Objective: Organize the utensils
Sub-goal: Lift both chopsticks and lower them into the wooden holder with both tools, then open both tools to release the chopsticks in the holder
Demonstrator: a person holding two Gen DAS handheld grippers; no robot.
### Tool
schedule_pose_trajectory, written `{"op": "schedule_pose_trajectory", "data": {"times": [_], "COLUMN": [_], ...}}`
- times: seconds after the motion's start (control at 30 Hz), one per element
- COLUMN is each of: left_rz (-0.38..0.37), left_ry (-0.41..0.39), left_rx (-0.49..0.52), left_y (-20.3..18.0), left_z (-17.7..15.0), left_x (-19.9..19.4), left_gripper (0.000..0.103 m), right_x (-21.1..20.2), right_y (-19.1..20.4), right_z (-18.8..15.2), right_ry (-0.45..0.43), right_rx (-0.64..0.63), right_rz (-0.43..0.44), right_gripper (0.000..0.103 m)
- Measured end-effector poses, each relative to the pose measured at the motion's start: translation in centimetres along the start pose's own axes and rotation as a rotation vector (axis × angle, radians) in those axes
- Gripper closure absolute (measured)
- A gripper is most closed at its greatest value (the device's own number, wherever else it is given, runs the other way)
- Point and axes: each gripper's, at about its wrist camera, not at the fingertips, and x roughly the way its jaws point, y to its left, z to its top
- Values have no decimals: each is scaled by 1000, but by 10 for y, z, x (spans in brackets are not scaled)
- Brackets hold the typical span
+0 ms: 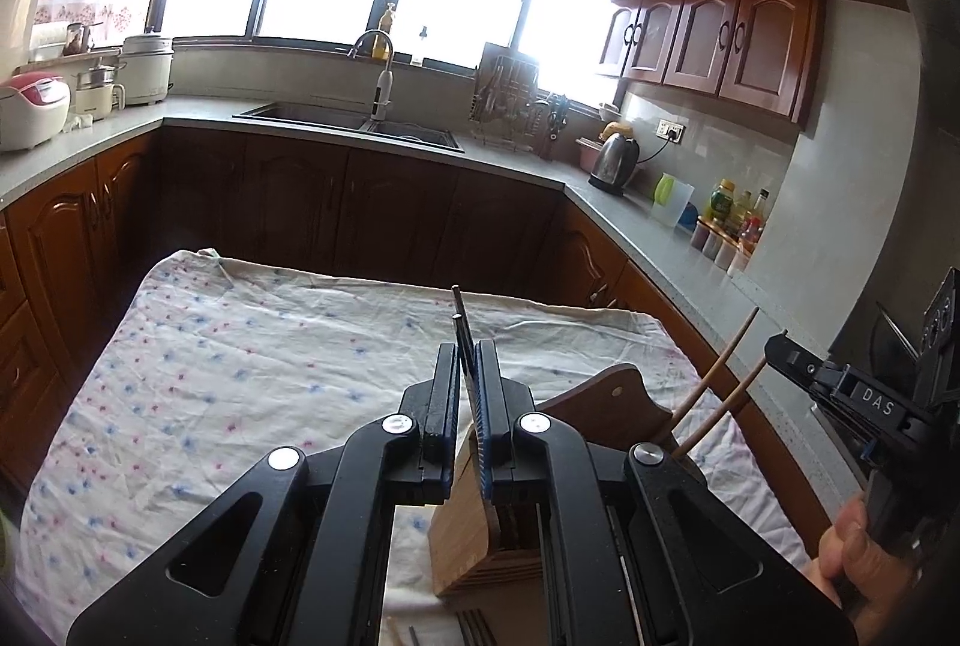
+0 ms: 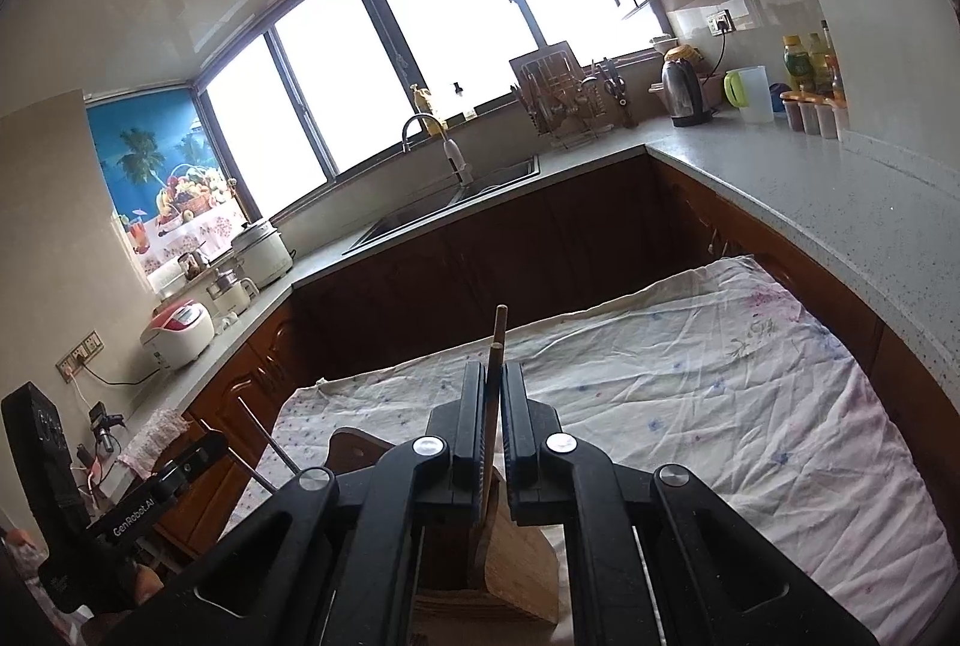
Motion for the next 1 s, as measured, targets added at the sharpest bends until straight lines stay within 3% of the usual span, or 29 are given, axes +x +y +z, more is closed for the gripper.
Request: {"op": "schedule_pose_trajectory", "data": {"times": [0.37,0.57,0.6,0.63,0.7,0.8,0.93,1.0], "left_rz": [2,-29,-27,-23,-10,-3,18,26], "left_ry": [12,42,47,47,42,44,40,43], "left_rx": [8,-15,-19,-22,-19,-17,-31,-32], "left_y": [2,7,8,9,9,10,14,17], "left_z": [2,2,2,0,-3,-6,-12,-15], "left_x": [3,1,0,-1,-4,-9,-21,-26], "left_gripper": [98,96,91,79,66,52,18,15], "right_x": [2,3,2,0,-4,-13,-24,-30], "right_y": [1,-3,-3,-4,-5,-5,-6,-6], "right_z": [2,0,-1,-1,-2,-2,-3,-4], "right_ry": [17,37,38,37,27,1,-6,-15], "right_rx": [2,11,13,18,28,22,24,21], "right_rz": [3,25,28,33,48,46,52,51], "right_gripper": [98,88,78,70,37,27,15,14]}}
